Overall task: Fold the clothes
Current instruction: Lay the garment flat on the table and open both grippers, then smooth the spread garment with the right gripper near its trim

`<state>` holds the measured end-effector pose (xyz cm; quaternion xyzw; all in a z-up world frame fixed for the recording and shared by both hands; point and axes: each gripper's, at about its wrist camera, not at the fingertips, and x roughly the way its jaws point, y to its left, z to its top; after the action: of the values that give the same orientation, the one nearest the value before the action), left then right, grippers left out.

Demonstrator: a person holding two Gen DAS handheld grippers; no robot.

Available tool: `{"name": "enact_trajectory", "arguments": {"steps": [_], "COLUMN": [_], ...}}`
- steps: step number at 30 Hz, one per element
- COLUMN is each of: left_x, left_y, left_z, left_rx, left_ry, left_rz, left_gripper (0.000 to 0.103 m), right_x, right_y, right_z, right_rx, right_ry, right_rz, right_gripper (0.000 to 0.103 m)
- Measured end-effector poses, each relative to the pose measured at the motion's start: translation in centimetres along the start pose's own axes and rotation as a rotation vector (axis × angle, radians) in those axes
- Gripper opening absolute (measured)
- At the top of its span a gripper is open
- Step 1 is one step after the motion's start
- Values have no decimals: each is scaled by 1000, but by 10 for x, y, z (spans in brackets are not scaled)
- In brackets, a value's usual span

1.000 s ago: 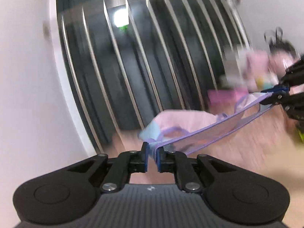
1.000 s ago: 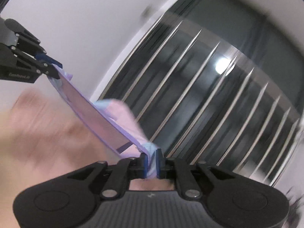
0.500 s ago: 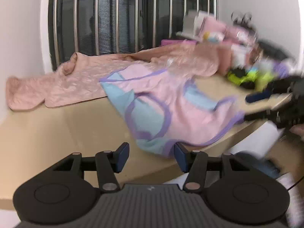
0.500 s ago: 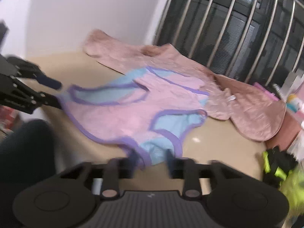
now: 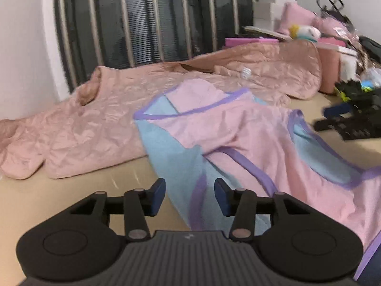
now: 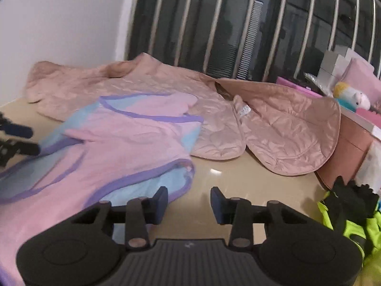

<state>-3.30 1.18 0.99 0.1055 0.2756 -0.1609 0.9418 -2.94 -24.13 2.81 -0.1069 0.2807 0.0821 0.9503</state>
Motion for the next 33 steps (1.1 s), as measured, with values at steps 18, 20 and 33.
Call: {"name": "enact_trajectory", "arguments": {"steps": [18,20,33], "left_x": [-42,-52,-62], "left_y": [82,68,44], "left_z": [-33,-33,-54], "left_rx": [-630,-567,-515], "left_ry": [-15,-3,16], "left_rz": [96,40,22], "left_gripper": [34,50,0], "right_x": [-18,-37,-58], "right_y": [8,17,38], "right_z": [-8,-12,-44], "right_rx": [75,63,53], "right_ry": [-6,-25,65], "right_rz": [56,121,127], "right_gripper": [41,46,0]}}
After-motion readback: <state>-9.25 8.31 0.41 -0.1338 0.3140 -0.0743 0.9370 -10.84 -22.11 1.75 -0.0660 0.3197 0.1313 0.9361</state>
